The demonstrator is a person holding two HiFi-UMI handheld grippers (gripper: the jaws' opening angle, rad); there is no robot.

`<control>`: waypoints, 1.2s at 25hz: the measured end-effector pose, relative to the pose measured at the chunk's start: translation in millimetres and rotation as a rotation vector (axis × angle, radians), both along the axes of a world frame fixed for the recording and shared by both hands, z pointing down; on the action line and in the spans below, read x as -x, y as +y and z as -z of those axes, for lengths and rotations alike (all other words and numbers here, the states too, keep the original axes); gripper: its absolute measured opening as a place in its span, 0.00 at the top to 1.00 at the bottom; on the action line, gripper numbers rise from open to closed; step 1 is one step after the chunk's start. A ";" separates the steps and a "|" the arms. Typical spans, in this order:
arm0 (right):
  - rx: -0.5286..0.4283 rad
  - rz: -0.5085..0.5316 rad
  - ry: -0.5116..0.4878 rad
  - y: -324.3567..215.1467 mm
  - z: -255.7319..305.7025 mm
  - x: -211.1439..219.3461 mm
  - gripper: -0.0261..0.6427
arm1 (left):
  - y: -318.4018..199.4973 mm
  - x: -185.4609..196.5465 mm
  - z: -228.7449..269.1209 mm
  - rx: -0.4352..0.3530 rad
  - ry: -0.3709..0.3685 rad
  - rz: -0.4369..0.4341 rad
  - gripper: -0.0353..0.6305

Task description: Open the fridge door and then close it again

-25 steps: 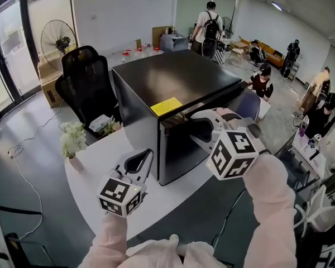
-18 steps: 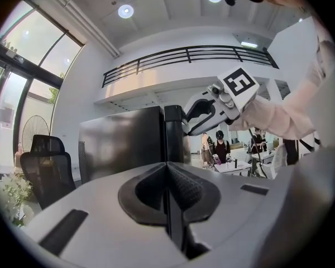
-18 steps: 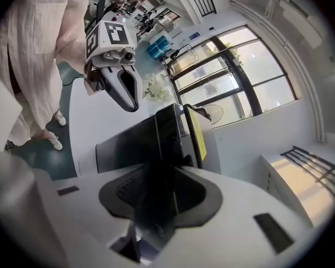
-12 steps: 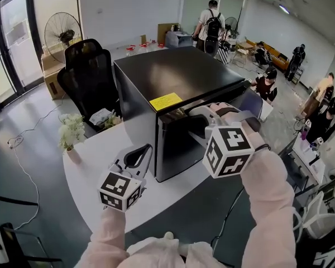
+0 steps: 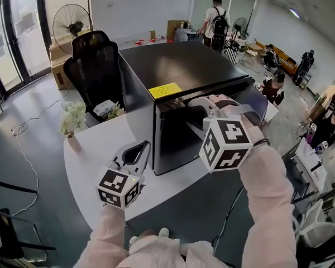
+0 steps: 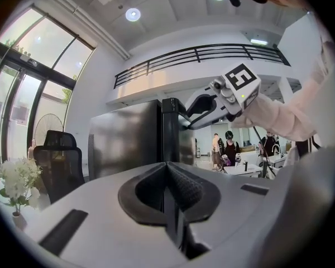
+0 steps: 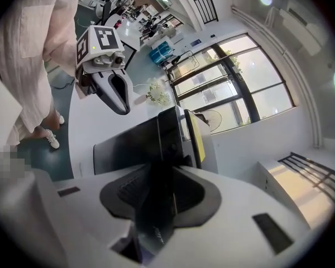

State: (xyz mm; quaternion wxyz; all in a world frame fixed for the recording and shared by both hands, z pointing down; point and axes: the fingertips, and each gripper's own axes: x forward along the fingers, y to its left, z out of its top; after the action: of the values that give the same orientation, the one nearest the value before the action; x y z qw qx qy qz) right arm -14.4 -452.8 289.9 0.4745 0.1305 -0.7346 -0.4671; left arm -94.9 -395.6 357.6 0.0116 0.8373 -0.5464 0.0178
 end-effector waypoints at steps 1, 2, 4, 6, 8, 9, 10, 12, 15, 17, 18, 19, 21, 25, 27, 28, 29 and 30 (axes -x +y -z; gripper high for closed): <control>-0.002 0.003 -0.001 -0.3 -0.2 0.8 0.79 | 1.1 0.8 -1.7 0.002 0.003 0.007 0.93; -0.005 0.005 0.000 -0.4 -0.5 1.3 0.79 | 2.4 1.5 -2.5 0.001 0.007 0.013 0.93; -0.015 0.005 0.000 0.1 -1.1 1.4 0.79 | 5.9 2.1 -2.6 -0.002 0.013 0.020 0.93; -0.023 0.002 -0.001 1.1 -2.0 0.6 0.79 | 9.9 1.8 -2.2 -0.004 0.013 0.021 0.93; -0.028 -0.004 -0.007 1.4 -2.0 -0.4 0.79 | 13.2 1.7 -1.3 -0.004 0.009 0.021 0.93; -0.031 -0.010 -0.010 1.3 -1.6 -0.6 0.79 | 14.6 2.3 -0.6 -0.002 0.004 0.022 0.93; -0.036 -0.017 -0.012 1.0 -1.3 -0.5 0.79 | 16.0 3.4 0.2 0.001 -0.002 0.025 0.93; -0.043 -0.031 -0.006 0.2 -1.0 -0.4 0.79 | 18.8 5.3 1.7 0.007 -0.011 0.031 0.93; -0.041 -0.035 -0.004 0.1 -0.5 -2.3 0.79 | 24.7 5.8 3.7 0.013 -0.018 0.029 0.93; -0.043 -0.036 -0.009 1.9 0.1 -3.4 0.79 | 29.5 5.6 4.6 0.017 -0.017 0.026 0.93; -0.045 -0.036 -0.010 2.9 0.5 -3.4 0.79 | 31.5 5.1 5.0 0.018 -0.017 0.024 0.93; -0.047 -0.037 -0.010 3.6 0.8 -3.3 0.79 | 33.1 4.2 5.7 0.018 -0.016 0.021 0.93; -0.037 -0.039 0.000 6.3 0.2 -5.4 0.79 | 35.1 1.9 7.2 0.011 -0.015 0.011 0.93; 0.014 -0.040 0.040 28.6 -1.4 -29.1 0.78 | 35.4 0.4 8.2 0.003 0.003 0.000 0.93; 0.007 -0.037 0.055 40.6 -2.8 -42.4 0.77 | 38.0 -3.5 6.7 0.005 0.020 -0.010 0.93; -0.001 -0.040 0.062 45.5 -3.2 -48.6 0.77 | 39.9 -7.8 5.6 0.008 0.023 -0.022 0.93; -0.009 -0.046 0.065 49.4 -3.3 -54.6 0.77 | 41.8 -13.5 4.6 0.012 0.022 -0.037 0.93; -0.015 -0.052 0.062 52.3 -3.3 -60.1 0.77 | 44.1 -19.7 4.0 0.015 0.016 -0.052 0.93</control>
State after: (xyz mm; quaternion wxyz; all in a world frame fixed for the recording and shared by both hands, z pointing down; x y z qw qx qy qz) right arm 45.7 -400.5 293.1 0.5081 0.1385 -0.7124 -0.4639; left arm -75.2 -351.4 353.6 0.0218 0.8512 -0.5241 0.0155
